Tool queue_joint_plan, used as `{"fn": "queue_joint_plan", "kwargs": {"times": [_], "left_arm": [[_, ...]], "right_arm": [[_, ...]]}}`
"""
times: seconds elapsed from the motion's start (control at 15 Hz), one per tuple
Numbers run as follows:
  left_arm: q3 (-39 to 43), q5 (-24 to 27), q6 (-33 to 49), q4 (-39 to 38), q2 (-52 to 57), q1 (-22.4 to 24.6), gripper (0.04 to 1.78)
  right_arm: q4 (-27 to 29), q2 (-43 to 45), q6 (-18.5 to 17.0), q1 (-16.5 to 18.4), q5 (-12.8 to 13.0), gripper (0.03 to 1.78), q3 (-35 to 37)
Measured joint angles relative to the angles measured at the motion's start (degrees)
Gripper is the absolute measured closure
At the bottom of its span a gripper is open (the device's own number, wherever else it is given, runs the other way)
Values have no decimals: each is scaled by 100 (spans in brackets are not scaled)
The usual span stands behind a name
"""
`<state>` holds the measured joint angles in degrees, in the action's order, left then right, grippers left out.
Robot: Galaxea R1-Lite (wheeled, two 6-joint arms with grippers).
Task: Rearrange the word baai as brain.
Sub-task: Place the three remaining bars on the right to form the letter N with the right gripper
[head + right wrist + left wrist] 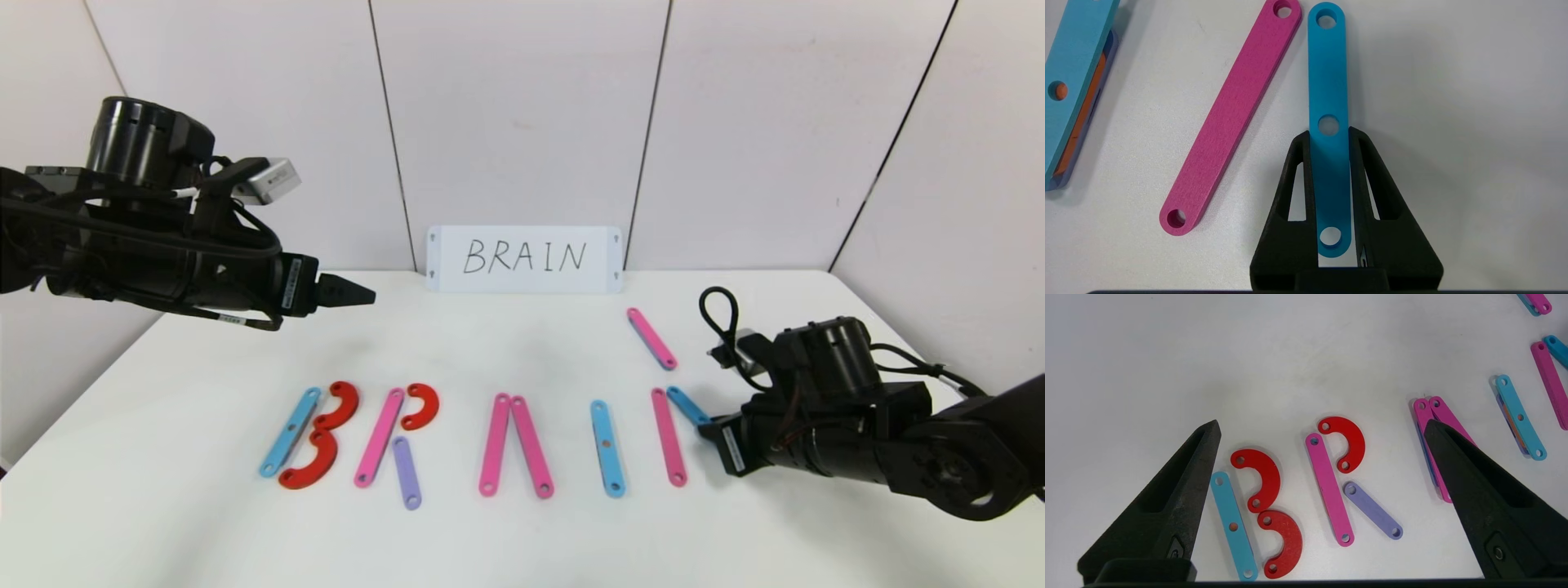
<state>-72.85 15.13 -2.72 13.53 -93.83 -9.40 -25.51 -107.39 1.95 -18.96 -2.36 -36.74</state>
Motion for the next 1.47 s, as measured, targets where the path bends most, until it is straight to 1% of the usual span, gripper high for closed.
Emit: {"fn": "queue_joint_plan", "kwargs": {"times": [0.6,1.0,1.47], "left_arm": [[-7,-2,0,0,-5,0,8],[0,-2,0,2,1,0,8],[17,0,2,-6,4,0,8]], "right_arm": [[-6,-59,-5,-102,-6,154,34],[16,118,-17,-99,9,154,113],[-4,77,-48,-59,5,154,72]]}}
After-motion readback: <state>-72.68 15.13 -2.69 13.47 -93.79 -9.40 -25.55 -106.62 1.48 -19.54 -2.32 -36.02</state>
